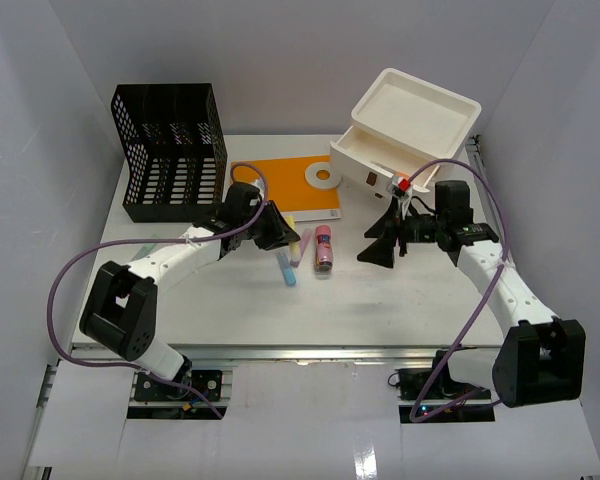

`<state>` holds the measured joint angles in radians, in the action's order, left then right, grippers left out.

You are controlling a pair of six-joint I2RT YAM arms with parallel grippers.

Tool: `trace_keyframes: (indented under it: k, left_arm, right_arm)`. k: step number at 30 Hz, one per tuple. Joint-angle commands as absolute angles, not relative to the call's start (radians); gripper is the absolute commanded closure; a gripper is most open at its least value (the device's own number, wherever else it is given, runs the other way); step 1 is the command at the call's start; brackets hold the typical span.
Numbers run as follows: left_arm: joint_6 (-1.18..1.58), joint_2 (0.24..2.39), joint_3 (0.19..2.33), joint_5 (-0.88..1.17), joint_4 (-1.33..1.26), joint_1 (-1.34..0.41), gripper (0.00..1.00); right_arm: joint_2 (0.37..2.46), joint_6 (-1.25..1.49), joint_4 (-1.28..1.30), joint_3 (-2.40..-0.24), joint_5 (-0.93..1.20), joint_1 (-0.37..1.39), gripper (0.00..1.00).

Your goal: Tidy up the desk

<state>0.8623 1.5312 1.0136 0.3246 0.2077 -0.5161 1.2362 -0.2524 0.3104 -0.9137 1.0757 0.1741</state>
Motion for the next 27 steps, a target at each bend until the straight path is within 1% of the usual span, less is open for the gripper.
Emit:
trace_keyframes:
  k: [1,9,12,16,21,24,27]
  left_arm:
    - [0.814,1.538,1.011,0.523,-0.091,-0.578,1.0]
    - [0.775,1.595,1.038,0.6,-0.278,-0.675,1.0]
    - [0.775,1.613,1.058,0.603,-0.302,-0.696,1.0]
    - [0.778,1.636,1.081,0.6,-0.314,-0.712,1.0]
    - [0.785,1.65,1.099,0.597,-0.331,-0.718,1.0]
    - [0.788,1.652,1.098,0.597,-0.343,-0.719,1.0]
    - [0.795,1.659,1.101,0.599,-0.355,-0.721,1.0]
  right_arm:
    - [1.254,0.107,0.132,-0.958,1.038,0.184,0.05]
    - [1.276,0.4,-0.116,-0.928,0.942,0.202,0.07]
    - [1.279,0.414,-0.143,-0.929,0.909,0.208,0.08]
    - [1.306,0.413,-0.113,-0.955,0.871,0.22,0.09]
    - [1.313,0.372,-0.065,-0.959,0.742,0.239,0.14]
    - [1.314,0.369,-0.062,-0.952,0.716,0.24,0.19]
    - [1.319,0.383,-0.07,-0.951,0.726,0.246,0.3]
